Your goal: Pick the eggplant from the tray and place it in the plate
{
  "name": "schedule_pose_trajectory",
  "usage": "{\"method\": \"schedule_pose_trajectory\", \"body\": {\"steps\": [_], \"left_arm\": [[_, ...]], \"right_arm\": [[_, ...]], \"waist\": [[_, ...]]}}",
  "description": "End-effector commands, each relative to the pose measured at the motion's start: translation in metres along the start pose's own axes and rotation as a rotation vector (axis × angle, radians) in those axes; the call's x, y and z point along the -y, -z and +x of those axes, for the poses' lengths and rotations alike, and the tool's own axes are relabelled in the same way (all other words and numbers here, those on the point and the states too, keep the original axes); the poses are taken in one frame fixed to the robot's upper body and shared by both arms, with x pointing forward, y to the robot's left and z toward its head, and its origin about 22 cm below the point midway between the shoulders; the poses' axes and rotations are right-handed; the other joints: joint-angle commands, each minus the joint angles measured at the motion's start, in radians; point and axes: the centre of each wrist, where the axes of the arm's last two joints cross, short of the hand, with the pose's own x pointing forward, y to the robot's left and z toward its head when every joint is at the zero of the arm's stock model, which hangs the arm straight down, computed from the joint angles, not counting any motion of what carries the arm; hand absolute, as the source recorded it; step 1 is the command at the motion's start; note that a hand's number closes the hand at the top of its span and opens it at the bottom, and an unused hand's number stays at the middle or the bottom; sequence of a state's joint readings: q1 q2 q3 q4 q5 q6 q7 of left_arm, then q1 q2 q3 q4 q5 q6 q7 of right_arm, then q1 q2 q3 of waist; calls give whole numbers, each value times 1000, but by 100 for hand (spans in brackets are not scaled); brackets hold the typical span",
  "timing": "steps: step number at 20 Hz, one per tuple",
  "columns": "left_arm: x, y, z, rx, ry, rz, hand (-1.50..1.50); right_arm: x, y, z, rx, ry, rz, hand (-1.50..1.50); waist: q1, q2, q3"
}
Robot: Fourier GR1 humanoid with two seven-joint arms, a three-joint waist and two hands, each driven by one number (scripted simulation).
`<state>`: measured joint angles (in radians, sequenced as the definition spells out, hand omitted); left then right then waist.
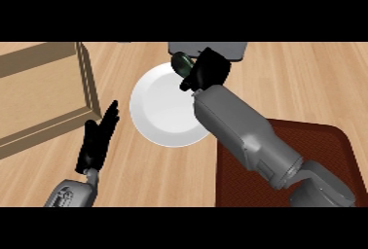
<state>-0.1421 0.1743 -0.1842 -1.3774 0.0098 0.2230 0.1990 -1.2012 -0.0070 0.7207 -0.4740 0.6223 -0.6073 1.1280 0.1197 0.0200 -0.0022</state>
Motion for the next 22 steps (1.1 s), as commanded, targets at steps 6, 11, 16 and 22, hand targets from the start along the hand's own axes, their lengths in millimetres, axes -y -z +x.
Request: {"method": "schedule_pose_trajectory", "body": {"steps": [6,11,16,22], "left_arm": [[-2,0,0,28,0,2,0],[-9,-7,-1,6,-8,31,0],[-9,-3,2,-23,-19,62,0],[-35,-9,-9,-28,-28,79,0]], "right_arm": [[-25,-13,-28,-213,57,295,-150],[-26,-34,-23,-33,144,297,-150],[-5,-41,-5,112,505,129,-150],[-8,-51,-26,61,808,21,-150]], "waist": [[-5,5,2],[-39,-6,2],[-64,-12,4],[-80,-12,4]]}}
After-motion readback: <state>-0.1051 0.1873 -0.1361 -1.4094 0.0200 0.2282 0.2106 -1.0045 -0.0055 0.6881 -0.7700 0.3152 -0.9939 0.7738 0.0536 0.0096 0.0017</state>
